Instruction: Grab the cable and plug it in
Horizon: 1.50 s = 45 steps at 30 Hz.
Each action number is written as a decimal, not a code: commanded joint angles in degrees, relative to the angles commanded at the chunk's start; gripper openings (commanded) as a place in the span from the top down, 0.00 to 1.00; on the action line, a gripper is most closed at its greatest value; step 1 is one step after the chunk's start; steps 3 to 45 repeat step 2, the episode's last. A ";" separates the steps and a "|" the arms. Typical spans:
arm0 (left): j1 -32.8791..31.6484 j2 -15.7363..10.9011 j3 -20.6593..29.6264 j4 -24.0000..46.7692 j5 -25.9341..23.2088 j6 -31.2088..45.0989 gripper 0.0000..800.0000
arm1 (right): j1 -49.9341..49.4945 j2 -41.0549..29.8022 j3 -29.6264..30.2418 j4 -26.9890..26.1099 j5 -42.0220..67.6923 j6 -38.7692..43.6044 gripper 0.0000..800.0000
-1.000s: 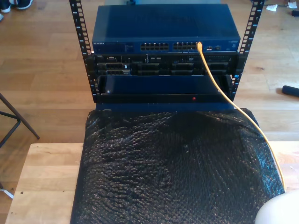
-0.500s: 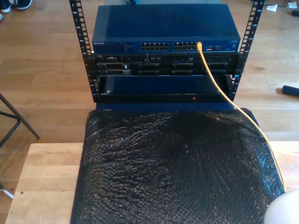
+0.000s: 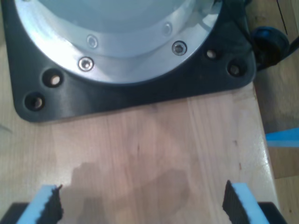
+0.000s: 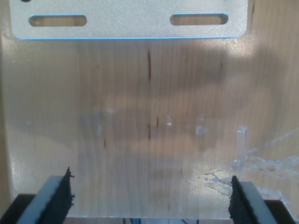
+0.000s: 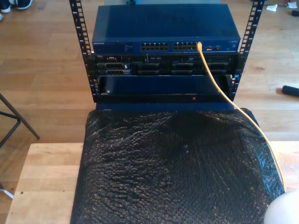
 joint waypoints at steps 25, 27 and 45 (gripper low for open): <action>0.00 0.00 0.00 0.00 0.00 0.00 0.00 | 0.00 0.00 0.00 0.00 0.00 0.09 0.00; 0.00 0.00 0.00 0.00 0.00 0.00 0.00 | 0.00 0.00 0.00 0.00 0.00 0.09 0.00; 0.00 0.00 0.00 0.00 0.00 0.00 0.00 | 0.00 0.00 0.00 0.00 0.00 0.09 0.00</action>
